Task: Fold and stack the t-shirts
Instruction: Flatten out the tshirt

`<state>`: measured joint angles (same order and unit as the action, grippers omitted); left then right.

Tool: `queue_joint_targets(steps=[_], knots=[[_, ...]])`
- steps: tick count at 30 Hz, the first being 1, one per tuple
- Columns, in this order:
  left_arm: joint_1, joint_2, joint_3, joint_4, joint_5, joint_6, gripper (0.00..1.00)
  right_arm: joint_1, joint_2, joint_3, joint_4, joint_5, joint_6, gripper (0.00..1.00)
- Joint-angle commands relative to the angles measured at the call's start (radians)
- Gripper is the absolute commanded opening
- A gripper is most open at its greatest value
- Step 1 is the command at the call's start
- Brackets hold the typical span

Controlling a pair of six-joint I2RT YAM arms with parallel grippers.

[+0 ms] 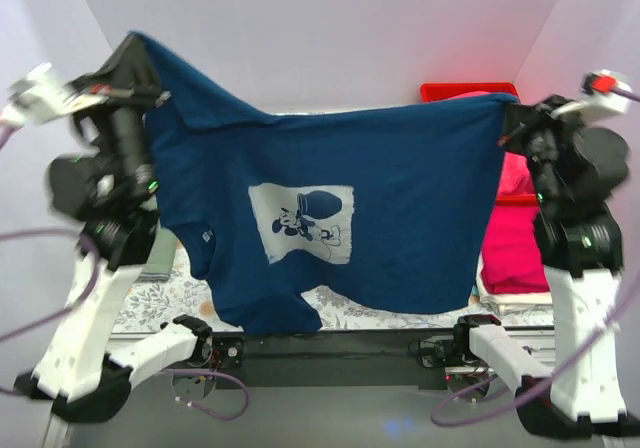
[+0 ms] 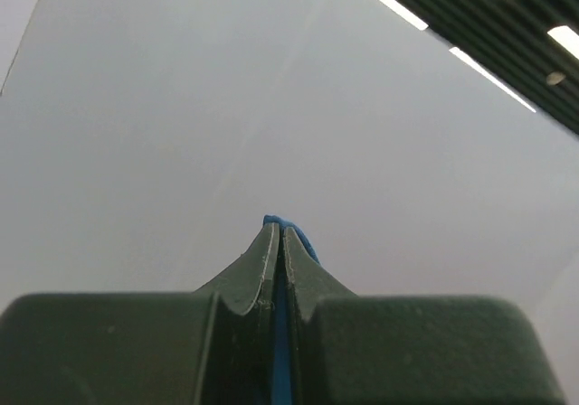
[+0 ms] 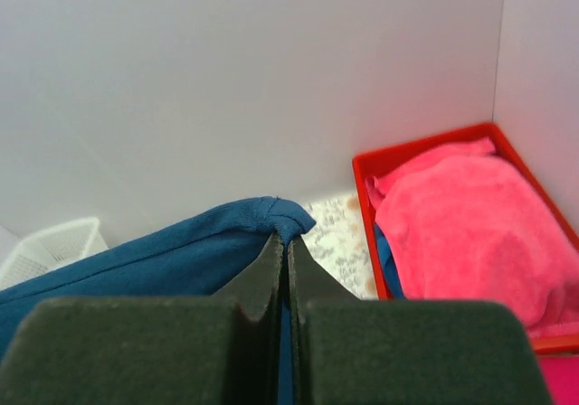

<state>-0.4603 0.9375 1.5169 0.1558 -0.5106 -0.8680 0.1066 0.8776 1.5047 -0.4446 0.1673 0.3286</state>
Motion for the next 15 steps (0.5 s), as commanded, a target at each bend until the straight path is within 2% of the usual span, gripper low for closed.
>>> queue_joint_targets(steps=[1, 6, 9, 15], knots=[[0.003, 0.165, 0.020, 0.163, -0.082, 0.112, 0.00, -0.004, 0.122, -0.034, 0.096, 0.000, 0.017, 0.01], [0.003, 0.354, 0.155, 0.209, -0.095, 0.170, 0.00, -0.002, 0.198, -0.009, 0.132, 0.015, 0.006, 0.01], [0.002, 0.402, 0.204, 0.209, -0.094, 0.187, 0.00, -0.002, 0.224, 0.012, 0.135, 0.014, -0.011, 0.01], [0.002, 0.365, 0.203, 0.189, -0.097, 0.190, 0.00, -0.004, 0.199, 0.022, 0.135, 0.003, -0.048, 0.01]])
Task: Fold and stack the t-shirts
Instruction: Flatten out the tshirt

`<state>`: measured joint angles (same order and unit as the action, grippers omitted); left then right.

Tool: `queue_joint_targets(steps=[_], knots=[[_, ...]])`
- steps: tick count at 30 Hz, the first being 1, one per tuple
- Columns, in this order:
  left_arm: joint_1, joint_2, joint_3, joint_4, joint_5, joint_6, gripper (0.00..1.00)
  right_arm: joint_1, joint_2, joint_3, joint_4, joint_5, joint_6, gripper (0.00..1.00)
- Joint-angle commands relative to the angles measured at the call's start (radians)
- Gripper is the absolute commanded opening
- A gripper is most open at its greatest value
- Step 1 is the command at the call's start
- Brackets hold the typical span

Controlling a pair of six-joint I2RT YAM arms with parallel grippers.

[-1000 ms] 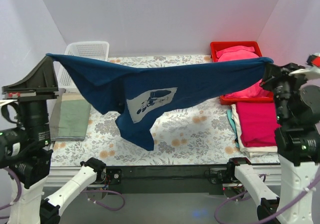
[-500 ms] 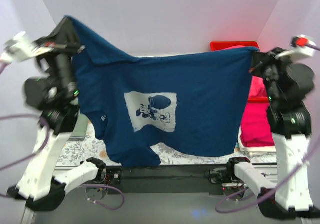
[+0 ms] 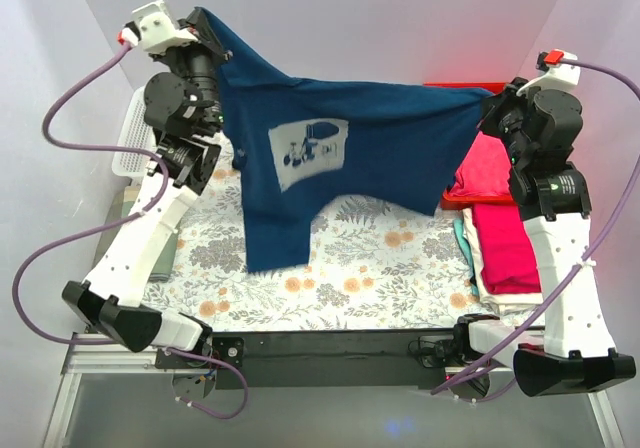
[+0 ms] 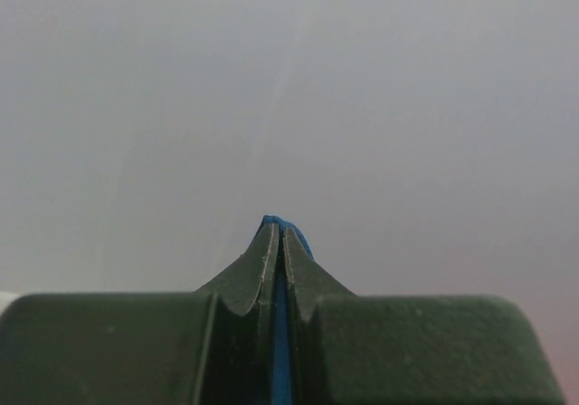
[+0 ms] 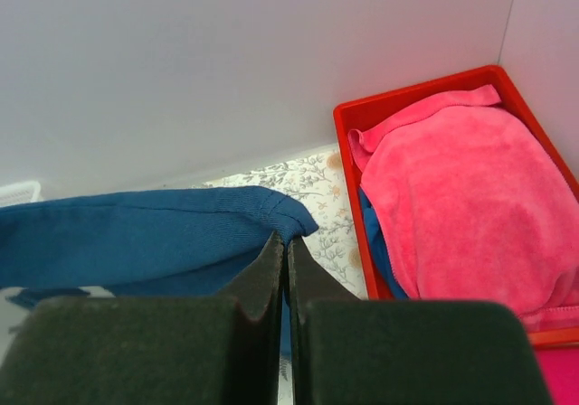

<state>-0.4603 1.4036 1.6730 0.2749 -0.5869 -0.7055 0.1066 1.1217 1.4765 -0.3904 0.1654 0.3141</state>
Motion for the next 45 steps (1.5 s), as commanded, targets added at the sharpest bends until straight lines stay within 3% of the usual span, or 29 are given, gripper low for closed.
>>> queue_joint_targets(steps=[1, 13, 20, 25, 29, 34, 37, 41, 45], knots=[[0.003, -0.135, 0.041, 0.067, -0.022, 0.026, 0.00, -0.002, -0.062, 0.050, 0.071, 0.000, -0.038, 0.01], [0.003, -0.540, -0.159, -0.089, 0.048, -0.063, 0.00, -0.002, -0.305, -0.064, -0.011, -0.059, -0.095, 0.01], [0.003, -0.551, -0.038, -0.195, 0.102, 0.000, 0.00, -0.004, -0.307, 0.126, -0.133, -0.027, -0.104, 0.01], [0.002, -0.386, 0.106, -0.195, 0.140, 0.043, 0.00, -0.002, -0.245, 0.248, -0.111, -0.015, -0.107, 0.01], [0.003, -0.244, 0.145, -0.166, 0.145, 0.070, 0.00, -0.004, -0.203, 0.145, -0.032, 0.000, -0.093, 0.01], [0.003, -0.129, -0.101, -0.014, 0.115, 0.058, 0.00, -0.004, -0.162, -0.311, 0.185, 0.011, 0.014, 0.01], [0.003, -0.017, -0.212, 0.072, 0.056, 0.028, 0.00, -0.001, -0.057, -0.503, 0.304, 0.031, 0.069, 0.01], [0.003, 0.199, -0.347, 0.245, -0.100, 0.037, 0.00, 0.004, 0.142, -0.564, 0.412, 0.077, 0.120, 0.01], [0.003, 0.519, -0.256, 0.413, -0.252, 0.113, 0.00, 0.015, 0.392, -0.490, 0.507, 0.085, 0.143, 0.01]])
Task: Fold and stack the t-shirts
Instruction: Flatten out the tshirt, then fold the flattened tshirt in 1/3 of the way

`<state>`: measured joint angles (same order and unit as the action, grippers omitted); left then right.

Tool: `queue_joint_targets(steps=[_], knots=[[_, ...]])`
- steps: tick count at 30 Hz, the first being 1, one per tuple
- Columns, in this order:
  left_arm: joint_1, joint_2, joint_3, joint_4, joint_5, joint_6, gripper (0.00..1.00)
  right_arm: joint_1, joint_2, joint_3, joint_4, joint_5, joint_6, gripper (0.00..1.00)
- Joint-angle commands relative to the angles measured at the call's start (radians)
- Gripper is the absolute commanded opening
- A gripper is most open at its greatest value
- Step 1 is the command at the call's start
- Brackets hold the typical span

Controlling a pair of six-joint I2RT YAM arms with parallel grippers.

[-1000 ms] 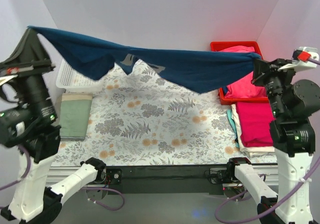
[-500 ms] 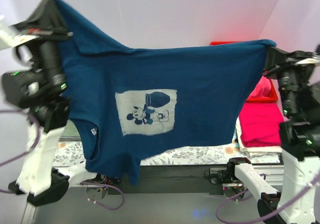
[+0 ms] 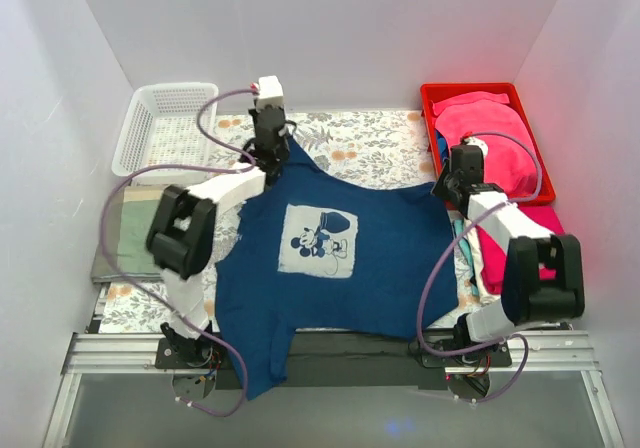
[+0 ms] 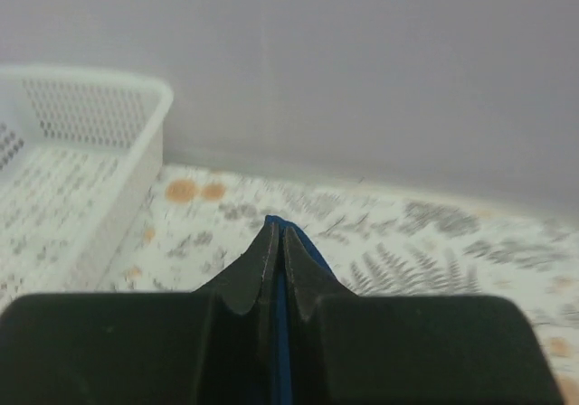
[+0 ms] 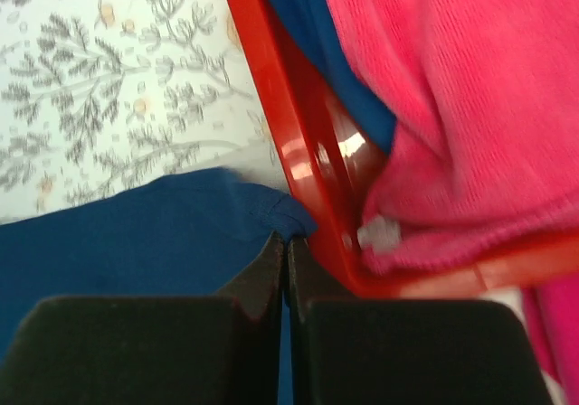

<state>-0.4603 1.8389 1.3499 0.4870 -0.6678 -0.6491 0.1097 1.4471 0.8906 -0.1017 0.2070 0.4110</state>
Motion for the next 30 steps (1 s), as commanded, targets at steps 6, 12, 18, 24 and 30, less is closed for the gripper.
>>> queue_joint_targets(steps=[6, 12, 18, 24, 30], knots=[[0.018, 0.468, 0.380, 0.256, -0.285, 0.180, 0.00, 0.013, 0.347, 0.338, 0.227, 0.025, 0.022, 0.01], [0.057, 0.612, 0.572, 0.202, -0.297, 0.166, 0.00, 0.013, 0.519, 0.536, 0.198, 0.035, -0.020, 0.01], [0.081, 0.625, 0.605, 0.338, -0.340, 0.229, 0.00, 0.013, 0.587, 0.620, 0.163, 0.034, -0.012, 0.01], [0.104, 0.574, 0.558, 0.354, -0.310, 0.180, 0.00, 0.002, 0.621, 0.685, 0.154, 0.032, -0.023, 0.01], [0.109, 0.546, 0.546, 0.279, -0.239, 0.134, 0.00, -0.011, 0.641, 0.735, 0.129, 0.028, -0.040, 0.01]])
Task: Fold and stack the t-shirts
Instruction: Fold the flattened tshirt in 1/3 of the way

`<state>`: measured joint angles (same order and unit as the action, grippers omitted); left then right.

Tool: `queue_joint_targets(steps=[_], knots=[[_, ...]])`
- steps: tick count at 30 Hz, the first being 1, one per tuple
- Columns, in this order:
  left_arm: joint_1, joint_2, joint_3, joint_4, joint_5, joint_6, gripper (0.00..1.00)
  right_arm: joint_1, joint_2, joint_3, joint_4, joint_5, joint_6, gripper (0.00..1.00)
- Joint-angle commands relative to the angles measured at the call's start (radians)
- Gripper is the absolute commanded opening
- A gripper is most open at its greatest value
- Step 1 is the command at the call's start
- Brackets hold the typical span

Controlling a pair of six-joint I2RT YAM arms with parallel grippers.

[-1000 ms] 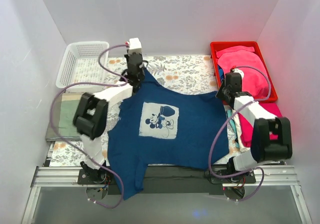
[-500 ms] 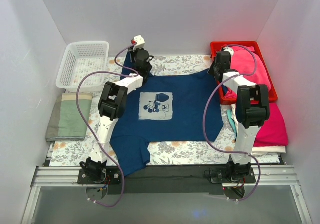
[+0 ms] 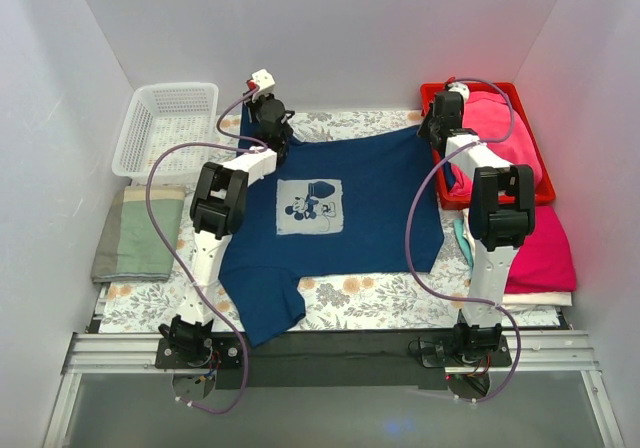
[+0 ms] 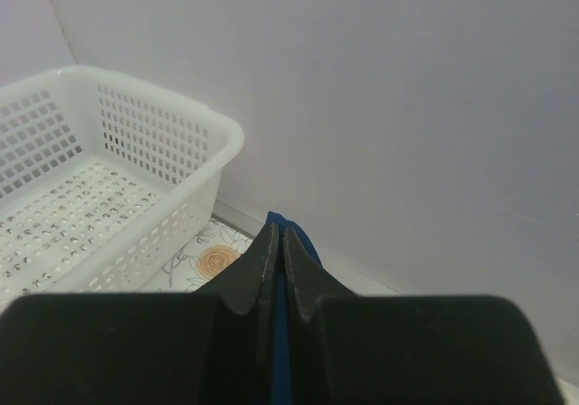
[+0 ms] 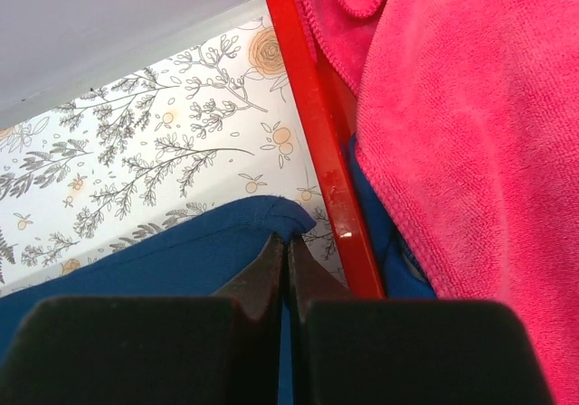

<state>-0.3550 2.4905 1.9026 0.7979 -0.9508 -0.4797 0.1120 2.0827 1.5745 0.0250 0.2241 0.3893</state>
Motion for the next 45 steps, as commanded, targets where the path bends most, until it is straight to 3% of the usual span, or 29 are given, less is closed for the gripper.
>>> queue_joint_targets(steps=[1, 15, 24, 45], knots=[[0.004, -0.122, -0.011, -0.042, 0.066, -0.049, 0.00, -0.015, 0.002, 0.050, 0.003, 0.012, -0.018, 0.01], [-0.005, -0.335, -0.220, -0.114, 0.087, -0.118, 0.00, -0.035, -0.044, 0.016, -0.005, -0.040, -0.030, 0.01], [-0.022, -0.556, -0.468, -0.304, 0.107, -0.353, 0.00, -0.035, -0.153, -0.114, -0.005, -0.045, -0.029, 0.01], [-0.096, -0.973, -0.812, -0.604, 0.020, -0.629, 0.00, -0.035, -0.409, -0.435, 0.001, -0.069, -0.024, 0.01]])
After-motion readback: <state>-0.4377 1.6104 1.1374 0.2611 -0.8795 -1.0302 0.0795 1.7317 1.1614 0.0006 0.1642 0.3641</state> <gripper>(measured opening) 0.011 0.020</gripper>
